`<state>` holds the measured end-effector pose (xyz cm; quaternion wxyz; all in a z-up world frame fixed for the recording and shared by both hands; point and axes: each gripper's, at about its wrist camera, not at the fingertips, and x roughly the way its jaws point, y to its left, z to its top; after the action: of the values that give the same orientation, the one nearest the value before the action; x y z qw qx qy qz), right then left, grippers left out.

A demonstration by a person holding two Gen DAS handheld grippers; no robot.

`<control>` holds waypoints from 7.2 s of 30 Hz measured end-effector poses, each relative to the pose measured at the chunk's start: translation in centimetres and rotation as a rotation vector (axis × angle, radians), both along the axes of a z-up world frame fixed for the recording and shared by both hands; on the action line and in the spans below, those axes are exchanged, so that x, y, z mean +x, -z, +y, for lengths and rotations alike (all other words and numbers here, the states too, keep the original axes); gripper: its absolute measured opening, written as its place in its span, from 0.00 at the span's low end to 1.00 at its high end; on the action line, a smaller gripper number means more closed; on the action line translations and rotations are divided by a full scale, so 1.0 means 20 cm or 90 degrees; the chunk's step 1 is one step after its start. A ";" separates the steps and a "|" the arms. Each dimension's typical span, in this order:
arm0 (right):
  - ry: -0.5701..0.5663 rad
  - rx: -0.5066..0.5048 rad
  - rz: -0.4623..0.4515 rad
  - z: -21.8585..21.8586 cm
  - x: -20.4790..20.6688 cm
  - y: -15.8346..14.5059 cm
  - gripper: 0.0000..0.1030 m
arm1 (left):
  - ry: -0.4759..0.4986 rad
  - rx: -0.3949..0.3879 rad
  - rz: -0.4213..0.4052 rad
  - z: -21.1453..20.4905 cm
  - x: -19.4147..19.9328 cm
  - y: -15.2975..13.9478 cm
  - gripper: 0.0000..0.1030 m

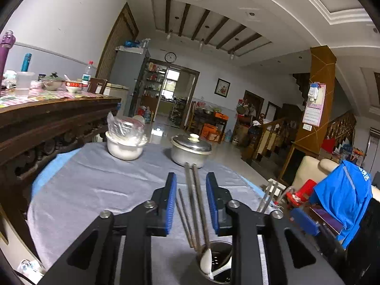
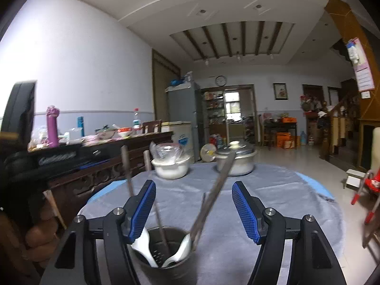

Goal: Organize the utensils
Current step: 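Lower both utensils into the holder and open both tools, then move both open tools back toward the remaining chopsticks on the cloth, then grasp a dark chopstick with the right tool, then grasp the other chopstick with the left tool while the right tool holds its chopstick, then lift both chopsticks and carry them toward the utensil holder with both tools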

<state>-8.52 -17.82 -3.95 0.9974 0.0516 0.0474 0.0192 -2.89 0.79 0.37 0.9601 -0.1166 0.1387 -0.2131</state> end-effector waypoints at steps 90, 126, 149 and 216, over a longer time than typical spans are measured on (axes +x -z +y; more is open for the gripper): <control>0.085 0.230 0.365 -0.65 0.67 0.31 0.60 | -0.186 0.248 0.334 0.29 0.65 0.45 0.73; -0.132 0.149 0.555 -0.30 1.76 0.39 0.37 | -0.100 0.279 0.352 0.06 1.13 0.48 0.73; -0.052 0.020 0.631 -0.30 1.92 0.54 0.07 | -0.024 0.273 0.408 -0.15 1.39 0.54 0.73; 0.137 0.088 0.171 -0.54 0.40 -0.36 0.06 | -0.091 0.012 0.085 0.16 0.41 -0.21 0.05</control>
<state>-0.50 -28.70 3.29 0.9724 0.1266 0.1731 -0.0917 5.27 3.99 4.64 0.9625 -0.1309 0.1960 -0.1341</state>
